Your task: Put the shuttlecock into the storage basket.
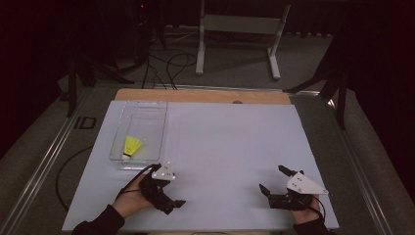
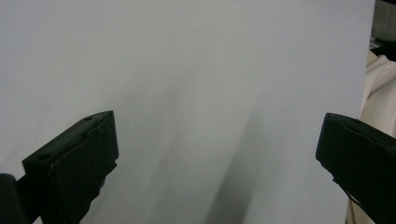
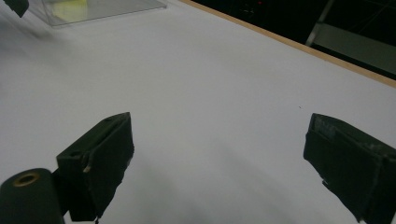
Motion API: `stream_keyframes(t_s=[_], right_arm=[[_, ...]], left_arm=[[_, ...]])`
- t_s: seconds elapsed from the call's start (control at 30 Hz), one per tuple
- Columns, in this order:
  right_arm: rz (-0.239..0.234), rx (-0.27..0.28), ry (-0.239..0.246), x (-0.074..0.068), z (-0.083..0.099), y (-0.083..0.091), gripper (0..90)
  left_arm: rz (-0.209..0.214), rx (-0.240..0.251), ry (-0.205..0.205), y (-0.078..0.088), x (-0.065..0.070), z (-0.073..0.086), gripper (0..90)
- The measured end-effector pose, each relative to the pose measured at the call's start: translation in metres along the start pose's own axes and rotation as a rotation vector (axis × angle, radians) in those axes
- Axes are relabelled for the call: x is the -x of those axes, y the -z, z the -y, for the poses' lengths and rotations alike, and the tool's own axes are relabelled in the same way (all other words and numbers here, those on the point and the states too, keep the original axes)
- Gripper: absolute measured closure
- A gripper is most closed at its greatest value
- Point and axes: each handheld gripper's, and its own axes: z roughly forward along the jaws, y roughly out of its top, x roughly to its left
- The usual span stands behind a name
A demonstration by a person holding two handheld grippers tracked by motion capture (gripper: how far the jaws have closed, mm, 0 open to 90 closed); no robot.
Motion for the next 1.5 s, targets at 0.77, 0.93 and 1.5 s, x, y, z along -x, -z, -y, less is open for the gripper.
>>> stream_keyframes(t_s=[0.77,0.93,1.5], right_arm=[[-0.009,-0.011,0.000,-0.001,0.001,-0.002,8.4],[-0.013,-0.014,0.002,-0.001,0.001,-0.002,8.4],[-0.012,-0.009,0.003,-0.001,0.002,-0.001,8.4]], left_arm=[[-0.097,0.181,0.119,0.020,-0.004,0.053,0.1],[-0.090,0.204,0.142,0.019,-0.007,0.059,0.1],[-0.249,0.187,0.200,0.015,-0.005,0.062,0.1]])
